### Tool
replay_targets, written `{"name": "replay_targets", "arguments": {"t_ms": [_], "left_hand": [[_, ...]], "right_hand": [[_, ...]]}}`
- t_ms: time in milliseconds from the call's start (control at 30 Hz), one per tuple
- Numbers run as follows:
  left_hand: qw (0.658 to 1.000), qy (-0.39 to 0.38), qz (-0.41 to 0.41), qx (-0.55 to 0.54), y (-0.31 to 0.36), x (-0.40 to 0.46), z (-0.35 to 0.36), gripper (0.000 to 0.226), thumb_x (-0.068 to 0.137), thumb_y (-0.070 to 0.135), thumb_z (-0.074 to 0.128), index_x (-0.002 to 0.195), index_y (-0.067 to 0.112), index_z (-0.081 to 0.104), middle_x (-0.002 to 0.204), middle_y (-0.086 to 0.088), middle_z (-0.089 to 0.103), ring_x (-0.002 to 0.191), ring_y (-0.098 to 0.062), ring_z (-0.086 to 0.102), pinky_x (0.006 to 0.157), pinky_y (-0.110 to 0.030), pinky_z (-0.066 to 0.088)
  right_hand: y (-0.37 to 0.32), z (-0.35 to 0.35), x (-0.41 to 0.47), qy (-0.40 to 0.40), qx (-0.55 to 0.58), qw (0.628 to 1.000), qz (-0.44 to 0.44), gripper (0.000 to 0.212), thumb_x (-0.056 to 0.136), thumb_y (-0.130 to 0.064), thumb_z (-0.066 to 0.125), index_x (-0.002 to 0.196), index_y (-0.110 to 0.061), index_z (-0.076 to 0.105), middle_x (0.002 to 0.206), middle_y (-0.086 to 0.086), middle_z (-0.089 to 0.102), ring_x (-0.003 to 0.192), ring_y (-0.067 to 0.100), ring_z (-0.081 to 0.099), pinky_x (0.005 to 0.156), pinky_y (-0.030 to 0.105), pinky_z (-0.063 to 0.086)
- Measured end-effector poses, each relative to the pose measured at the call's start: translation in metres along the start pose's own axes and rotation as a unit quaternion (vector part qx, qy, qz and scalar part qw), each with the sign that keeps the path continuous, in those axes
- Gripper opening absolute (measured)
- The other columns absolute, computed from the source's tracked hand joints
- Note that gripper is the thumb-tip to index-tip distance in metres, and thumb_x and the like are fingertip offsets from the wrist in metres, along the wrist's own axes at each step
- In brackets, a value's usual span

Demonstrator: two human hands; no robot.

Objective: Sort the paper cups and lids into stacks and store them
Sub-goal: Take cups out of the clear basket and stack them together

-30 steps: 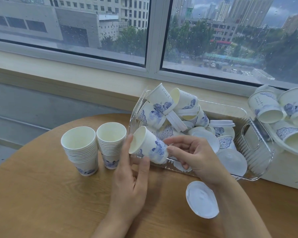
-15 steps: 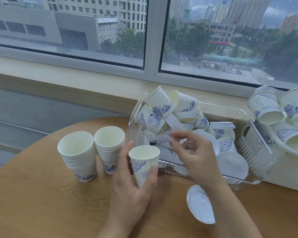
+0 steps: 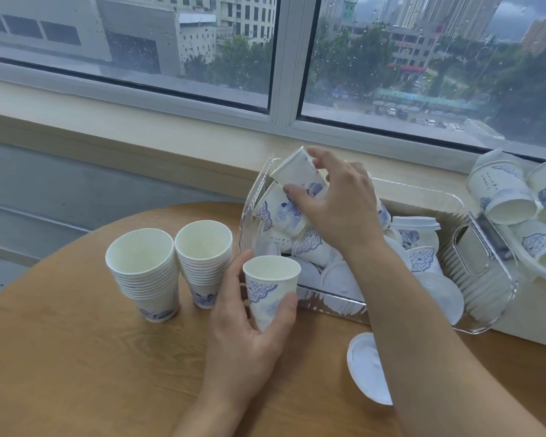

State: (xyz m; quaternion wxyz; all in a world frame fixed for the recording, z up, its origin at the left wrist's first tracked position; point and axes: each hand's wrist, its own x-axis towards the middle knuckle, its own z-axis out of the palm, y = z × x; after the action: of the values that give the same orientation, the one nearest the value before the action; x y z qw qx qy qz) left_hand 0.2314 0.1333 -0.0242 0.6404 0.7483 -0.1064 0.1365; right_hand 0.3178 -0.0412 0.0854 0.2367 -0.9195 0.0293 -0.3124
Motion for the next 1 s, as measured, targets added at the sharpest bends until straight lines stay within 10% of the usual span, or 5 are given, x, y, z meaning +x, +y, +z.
{"name": "replay_targets", "arguments": {"t_ms": [267, 400, 567, 1000], "left_hand": [[1.000, -0.013, 0.012, 0.014, 0.003, 0.000, -0.001, 0.075, 0.083, 0.060, 0.070, 0.147, 0.029, 0.047, 0.128, 0.014, 0.065, 0.119, -0.011, 0.065, 0.097, -0.042, 0.056], [1.000, -0.012, 0.025, 0.013, 0.001, 0.001, 0.000, 0.074, 0.083, 0.058, 0.070, 0.146, 0.027, 0.048, 0.128, 0.011, 0.066, 0.119, -0.012, 0.065, 0.097, -0.043, 0.056], [0.998, -0.028, 0.043, 0.022, 0.006, 0.000, -0.001, 0.072, 0.085, 0.058, 0.071, 0.147, 0.028, 0.048, 0.128, 0.020, 0.064, 0.120, -0.003, 0.062, 0.095, -0.014, 0.048], [0.997, -0.019, 0.075, 0.008, 0.009, 0.001, 0.001, 0.070, 0.085, 0.053, 0.072, 0.146, 0.033, 0.044, 0.123, 0.022, 0.065, 0.114, 0.003, 0.064, 0.088, -0.003, 0.044]], "right_hand": [[0.000, -0.001, -0.006, 0.008, -0.097, 0.995, 0.018, 0.071, 0.083, -0.070, 0.071, 0.133, -0.021, 0.062, 0.122, 0.000, 0.066, 0.115, 0.025, 0.054, 0.099, 0.039, 0.037], [-0.006, -0.014, -0.024, 0.046, 0.077, 0.995, 0.049, 0.057, 0.081, -0.060, 0.079, 0.122, -0.023, 0.065, 0.108, -0.008, 0.066, 0.097, 0.015, 0.053, 0.083, 0.027, 0.039], [-0.017, -0.031, -0.060, -0.090, 0.345, 0.929, 0.098, 0.064, 0.083, -0.053, 0.077, 0.138, -0.035, 0.049, 0.109, -0.003, 0.075, 0.095, 0.011, 0.070, 0.082, 0.028, 0.056], [-0.002, -0.021, -0.080, -0.203, 0.265, 0.941, 0.046, 0.064, 0.079, -0.072, 0.068, 0.134, -0.039, 0.061, 0.106, -0.013, 0.073, 0.100, 0.007, 0.066, 0.077, 0.013, 0.044]]}}
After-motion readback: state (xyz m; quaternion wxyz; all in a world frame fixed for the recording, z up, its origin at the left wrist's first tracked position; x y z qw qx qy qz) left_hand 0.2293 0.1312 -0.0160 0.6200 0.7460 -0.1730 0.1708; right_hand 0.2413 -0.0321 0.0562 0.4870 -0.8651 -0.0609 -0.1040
